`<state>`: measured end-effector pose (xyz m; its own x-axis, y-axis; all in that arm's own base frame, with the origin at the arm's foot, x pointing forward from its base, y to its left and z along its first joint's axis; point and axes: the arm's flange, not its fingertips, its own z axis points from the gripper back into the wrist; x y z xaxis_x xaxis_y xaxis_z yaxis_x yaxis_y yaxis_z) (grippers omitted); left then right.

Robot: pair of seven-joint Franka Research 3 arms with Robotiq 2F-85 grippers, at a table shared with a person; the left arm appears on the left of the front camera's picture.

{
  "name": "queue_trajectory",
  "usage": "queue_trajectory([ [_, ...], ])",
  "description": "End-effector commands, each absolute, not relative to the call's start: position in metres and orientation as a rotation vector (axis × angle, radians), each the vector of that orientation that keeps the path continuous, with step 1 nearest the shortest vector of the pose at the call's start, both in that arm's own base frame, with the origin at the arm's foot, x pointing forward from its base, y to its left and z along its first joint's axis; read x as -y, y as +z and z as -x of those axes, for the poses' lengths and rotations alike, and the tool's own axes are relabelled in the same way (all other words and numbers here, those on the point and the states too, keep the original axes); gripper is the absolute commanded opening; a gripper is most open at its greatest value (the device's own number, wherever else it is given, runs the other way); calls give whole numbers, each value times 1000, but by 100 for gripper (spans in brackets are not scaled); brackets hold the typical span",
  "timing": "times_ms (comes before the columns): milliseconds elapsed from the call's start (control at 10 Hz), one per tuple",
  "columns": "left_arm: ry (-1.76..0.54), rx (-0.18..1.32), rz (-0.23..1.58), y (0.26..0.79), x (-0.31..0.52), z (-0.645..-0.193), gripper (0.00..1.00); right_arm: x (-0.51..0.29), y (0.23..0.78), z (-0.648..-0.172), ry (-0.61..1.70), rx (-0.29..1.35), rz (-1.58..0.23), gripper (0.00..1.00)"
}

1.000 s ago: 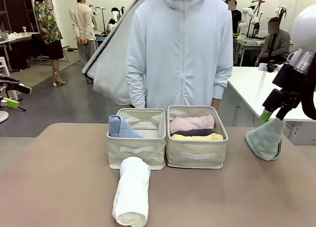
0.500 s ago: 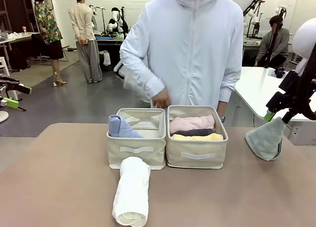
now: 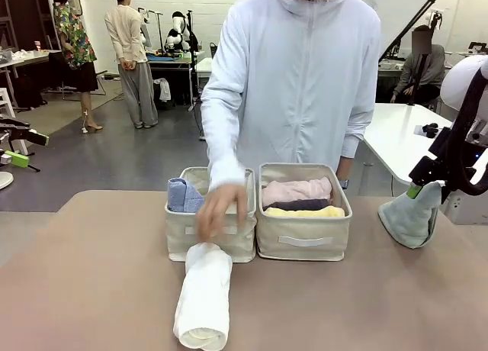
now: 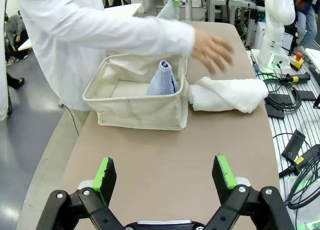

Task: Sort the towels based on their folding style.
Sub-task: Pick up another triangle-folded towel from the table and place it in the left Fabric basket.

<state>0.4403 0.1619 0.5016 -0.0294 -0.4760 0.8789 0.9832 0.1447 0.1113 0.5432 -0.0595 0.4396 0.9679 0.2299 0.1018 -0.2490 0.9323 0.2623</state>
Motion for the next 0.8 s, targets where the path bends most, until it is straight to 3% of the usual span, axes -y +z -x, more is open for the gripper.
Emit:
queue_trajectory([
  [0,-1316,981,699,504,-162,-440,100,56,437,-550,210,72,-264,100],
  [700,-1316,981,699,504,-162,-440,100,59,439,-544,239,70,-276,100],
])
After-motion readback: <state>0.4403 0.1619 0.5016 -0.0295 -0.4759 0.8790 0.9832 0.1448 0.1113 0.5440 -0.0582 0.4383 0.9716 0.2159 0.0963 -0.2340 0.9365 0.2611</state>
